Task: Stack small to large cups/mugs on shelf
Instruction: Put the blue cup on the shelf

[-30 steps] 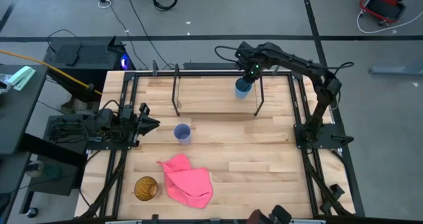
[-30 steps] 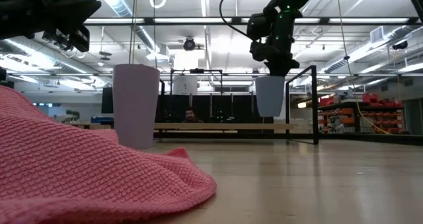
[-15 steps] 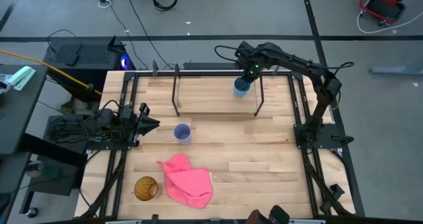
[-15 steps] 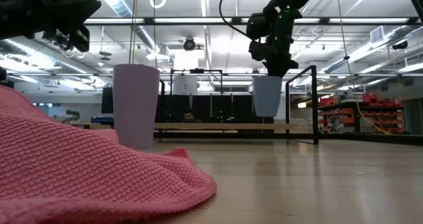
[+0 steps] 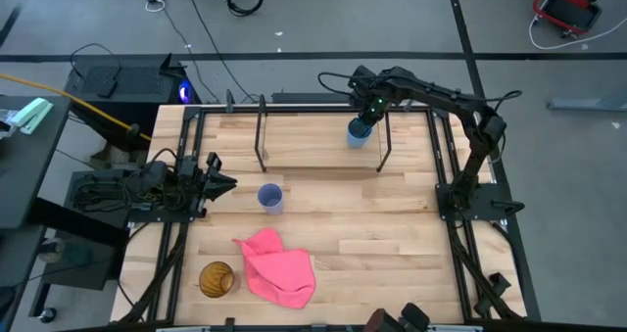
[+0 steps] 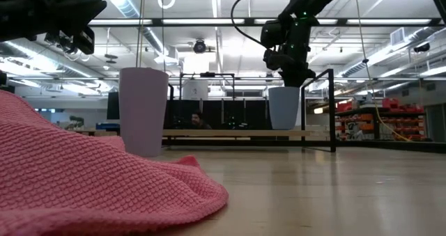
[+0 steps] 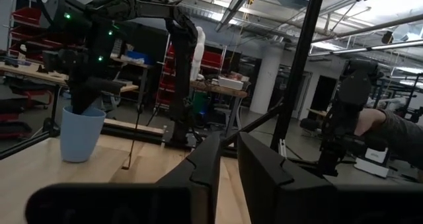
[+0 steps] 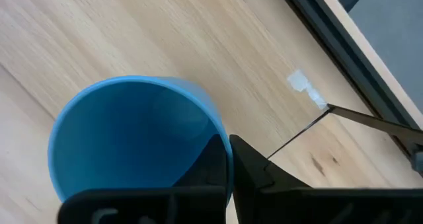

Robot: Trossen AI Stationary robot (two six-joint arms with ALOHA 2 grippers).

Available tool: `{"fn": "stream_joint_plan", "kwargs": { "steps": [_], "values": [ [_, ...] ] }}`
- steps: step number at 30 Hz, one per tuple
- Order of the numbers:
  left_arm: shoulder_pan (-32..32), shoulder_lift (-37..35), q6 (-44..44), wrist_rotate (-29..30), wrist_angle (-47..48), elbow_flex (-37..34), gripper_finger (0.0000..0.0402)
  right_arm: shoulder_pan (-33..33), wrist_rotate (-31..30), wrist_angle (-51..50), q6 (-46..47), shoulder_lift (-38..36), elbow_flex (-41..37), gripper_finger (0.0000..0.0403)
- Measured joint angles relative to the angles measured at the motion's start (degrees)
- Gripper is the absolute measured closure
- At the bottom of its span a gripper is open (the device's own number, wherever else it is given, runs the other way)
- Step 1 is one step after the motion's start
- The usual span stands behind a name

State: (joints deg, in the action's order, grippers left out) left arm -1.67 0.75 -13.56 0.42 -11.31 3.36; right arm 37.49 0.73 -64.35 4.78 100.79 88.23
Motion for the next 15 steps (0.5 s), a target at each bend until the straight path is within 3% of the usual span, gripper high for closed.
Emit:
{"fn": "stream_joint_plan", "kwargs": {
  "steps": [15],
  "values": [
    [0.00, 0.00, -0.15, 0.00, 0.00, 0.00, 0.0342, 0.27, 0.02, 0.36, 0.82, 0.00, 0.02, 0.0368]
  ]
}}
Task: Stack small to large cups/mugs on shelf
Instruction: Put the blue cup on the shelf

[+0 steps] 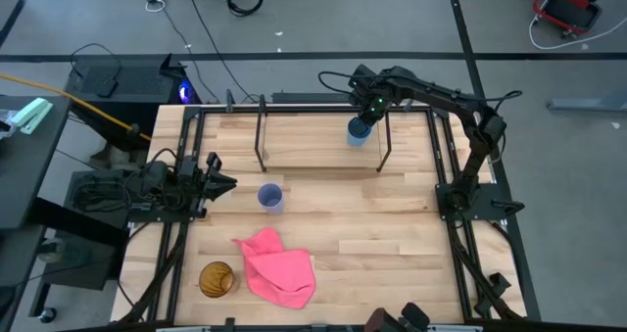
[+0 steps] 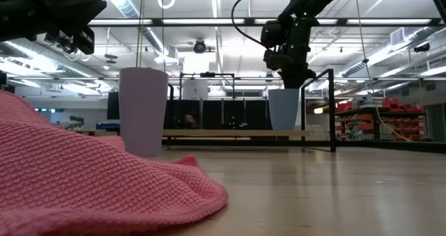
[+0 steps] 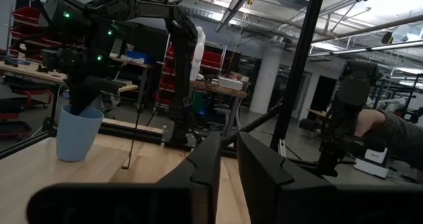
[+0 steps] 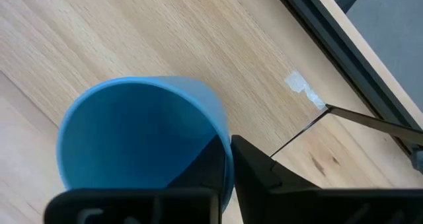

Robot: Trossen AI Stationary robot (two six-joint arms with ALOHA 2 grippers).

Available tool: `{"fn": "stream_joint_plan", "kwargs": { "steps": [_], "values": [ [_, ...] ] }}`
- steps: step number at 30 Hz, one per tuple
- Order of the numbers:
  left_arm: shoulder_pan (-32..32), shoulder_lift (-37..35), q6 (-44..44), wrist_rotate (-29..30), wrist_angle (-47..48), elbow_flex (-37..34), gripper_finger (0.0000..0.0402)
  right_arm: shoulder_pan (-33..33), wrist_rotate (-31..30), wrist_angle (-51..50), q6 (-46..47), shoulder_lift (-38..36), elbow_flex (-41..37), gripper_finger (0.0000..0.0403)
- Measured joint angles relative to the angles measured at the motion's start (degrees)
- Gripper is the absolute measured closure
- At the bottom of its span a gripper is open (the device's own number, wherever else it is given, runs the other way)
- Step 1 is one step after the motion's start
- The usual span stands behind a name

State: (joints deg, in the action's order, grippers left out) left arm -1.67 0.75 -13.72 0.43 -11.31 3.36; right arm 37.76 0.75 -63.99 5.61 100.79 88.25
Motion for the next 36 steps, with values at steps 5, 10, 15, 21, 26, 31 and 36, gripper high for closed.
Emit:
{"fn": "stream_joint_plan", "kwargs": {
  "steps": [5, 10, 15, 21, 26, 31, 36],
  "values": [
    [0.00, 0.00, -0.01, 0.00, 0.00, 0.00, 0.0338, 0.00, 0.01, 0.09, 0.00, 0.00, -0.47, 0.0369],
    [0.00, 0.00, 0.00, 0.00, 0.00, 0.00, 0.0342, 0.00, 0.01, 0.09, -0.07, 0.00, -1.37, 0.0365],
    [0.00, 0.00, -0.02, 0.00, 0.00, 0.00, 0.0339, 0.00, 0.14, 0.79, -0.22, -0.07, -2.38, 0.0362],
    [0.00, 0.00, -0.01, 0.00, 0.00, 0.00, 0.0341, 0.00, 0.04, 1.74, -0.22, -0.07, -2.38, 0.0361],
    [0.00, 0.00, -0.01, 0.00, 0.00, 0.00, 0.0344, 0.00, -0.04, 1.91, -0.23, -0.07, -2.38, 0.0361],
    [0.00, 0.00, 0.00, 0.00, 0.00, 0.00, 0.0339, 0.00, -0.71, 1.91, -0.23, -0.07, -2.38, 0.0361],
    [0.00, 0.00, 0.21, 0.00, 0.00, 0.00, 0.0340, 0.00, -0.71, 1.46, -0.08, 0.00, -1.76, 0.0361]
  ]
}}
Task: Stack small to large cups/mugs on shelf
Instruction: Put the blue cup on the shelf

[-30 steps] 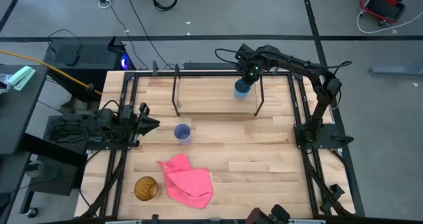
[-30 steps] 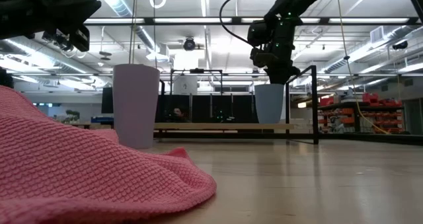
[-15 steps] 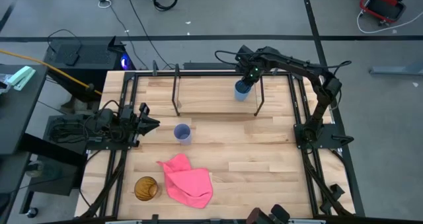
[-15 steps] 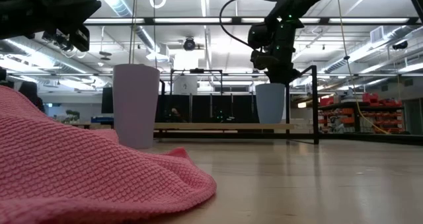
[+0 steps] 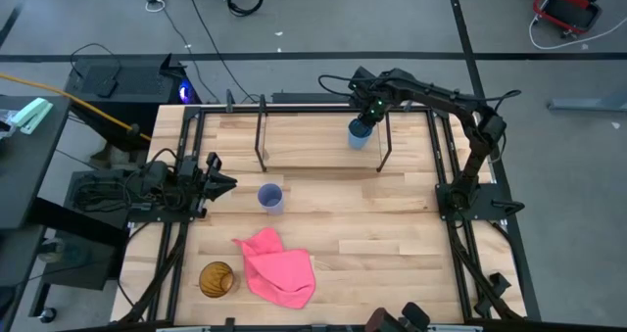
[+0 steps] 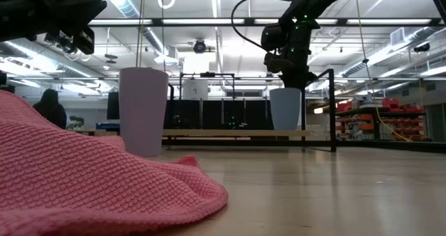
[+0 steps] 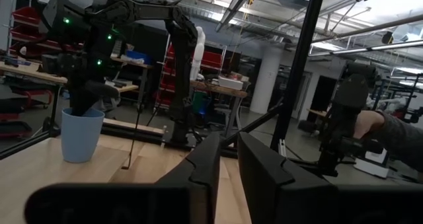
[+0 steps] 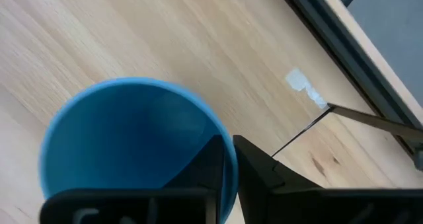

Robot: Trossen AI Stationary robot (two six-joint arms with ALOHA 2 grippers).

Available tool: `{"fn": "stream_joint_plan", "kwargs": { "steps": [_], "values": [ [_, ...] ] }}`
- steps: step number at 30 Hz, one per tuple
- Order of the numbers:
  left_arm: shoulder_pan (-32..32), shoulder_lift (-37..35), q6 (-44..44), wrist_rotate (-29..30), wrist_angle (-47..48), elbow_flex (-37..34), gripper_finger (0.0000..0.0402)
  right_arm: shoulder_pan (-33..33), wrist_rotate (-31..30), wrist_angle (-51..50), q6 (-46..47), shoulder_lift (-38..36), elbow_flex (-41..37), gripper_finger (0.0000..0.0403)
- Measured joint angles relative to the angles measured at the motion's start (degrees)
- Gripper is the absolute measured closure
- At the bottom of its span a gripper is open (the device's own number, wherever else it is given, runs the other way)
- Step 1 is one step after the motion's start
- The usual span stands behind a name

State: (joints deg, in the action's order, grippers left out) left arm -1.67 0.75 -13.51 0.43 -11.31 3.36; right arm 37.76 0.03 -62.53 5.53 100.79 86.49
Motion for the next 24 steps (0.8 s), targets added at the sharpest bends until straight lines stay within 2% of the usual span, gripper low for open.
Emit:
{"fn": "stream_joint_plan", "kwargs": {
  "steps": [9, 24],
  "values": [
    [0.00, 0.00, 0.64, 0.02, 0.00, 0.00, 0.0341, 0.00, -0.01, -0.27, 0.39, 0.00, 2.42, 0.0355],
    [0.00, 0.00, 0.69, 0.01, 0.00, 0.00, 0.0341, 0.00, -1.70, -2.27, 0.88, 0.00, 2.86, 0.0290]
  ]
}}
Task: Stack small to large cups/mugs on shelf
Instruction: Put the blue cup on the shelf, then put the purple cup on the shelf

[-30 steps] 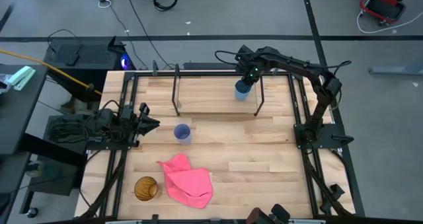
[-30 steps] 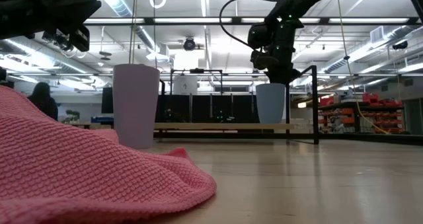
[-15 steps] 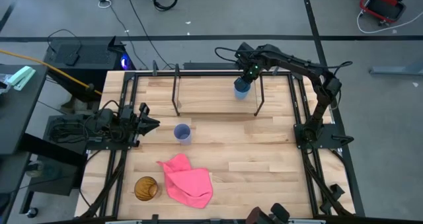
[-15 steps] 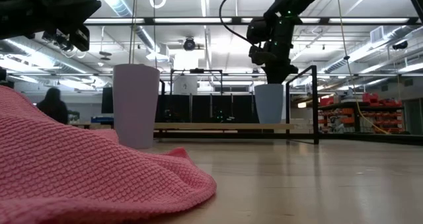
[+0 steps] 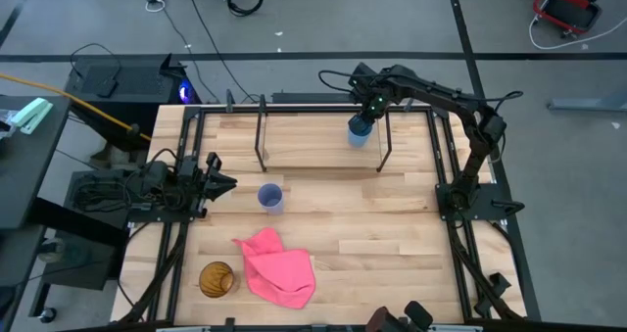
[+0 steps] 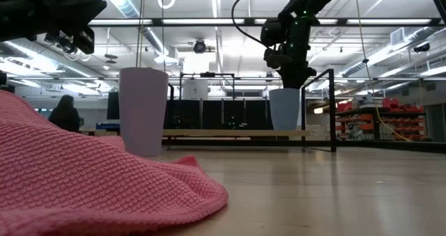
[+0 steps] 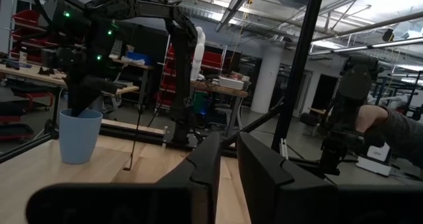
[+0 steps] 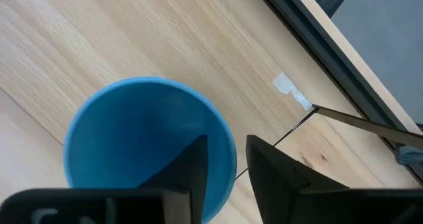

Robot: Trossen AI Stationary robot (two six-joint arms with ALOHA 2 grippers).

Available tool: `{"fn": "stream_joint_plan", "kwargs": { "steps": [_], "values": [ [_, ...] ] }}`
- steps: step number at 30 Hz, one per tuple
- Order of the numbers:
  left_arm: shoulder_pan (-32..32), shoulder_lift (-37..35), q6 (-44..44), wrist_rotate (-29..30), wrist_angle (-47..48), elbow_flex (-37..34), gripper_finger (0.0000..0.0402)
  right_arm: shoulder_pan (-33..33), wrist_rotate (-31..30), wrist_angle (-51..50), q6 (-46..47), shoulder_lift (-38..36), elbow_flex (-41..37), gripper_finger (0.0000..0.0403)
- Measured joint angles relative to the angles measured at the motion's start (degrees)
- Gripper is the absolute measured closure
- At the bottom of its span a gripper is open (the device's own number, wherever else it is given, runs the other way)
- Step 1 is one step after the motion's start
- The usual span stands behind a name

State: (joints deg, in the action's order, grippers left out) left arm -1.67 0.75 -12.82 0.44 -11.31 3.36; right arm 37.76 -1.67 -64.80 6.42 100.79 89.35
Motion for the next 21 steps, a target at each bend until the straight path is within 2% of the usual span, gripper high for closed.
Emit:
{"fn": "stream_joint_plan", "kwargs": {
  "steps": [12, 21],
  "values": [
    [0.00, 0.00, 0.02, -0.01, 0.00, 0.00, 0.0344, -0.53, 0.02, -6.08, 1.54, 0.02, 10.19, 0.0283],
    [0.00, -0.02, -0.93, -0.01, -0.77, 0.00, 0.0335, -5.37, 0.19, -7.69, 2.64, -0.02, 17.82, 0.0284]
  ]
}}
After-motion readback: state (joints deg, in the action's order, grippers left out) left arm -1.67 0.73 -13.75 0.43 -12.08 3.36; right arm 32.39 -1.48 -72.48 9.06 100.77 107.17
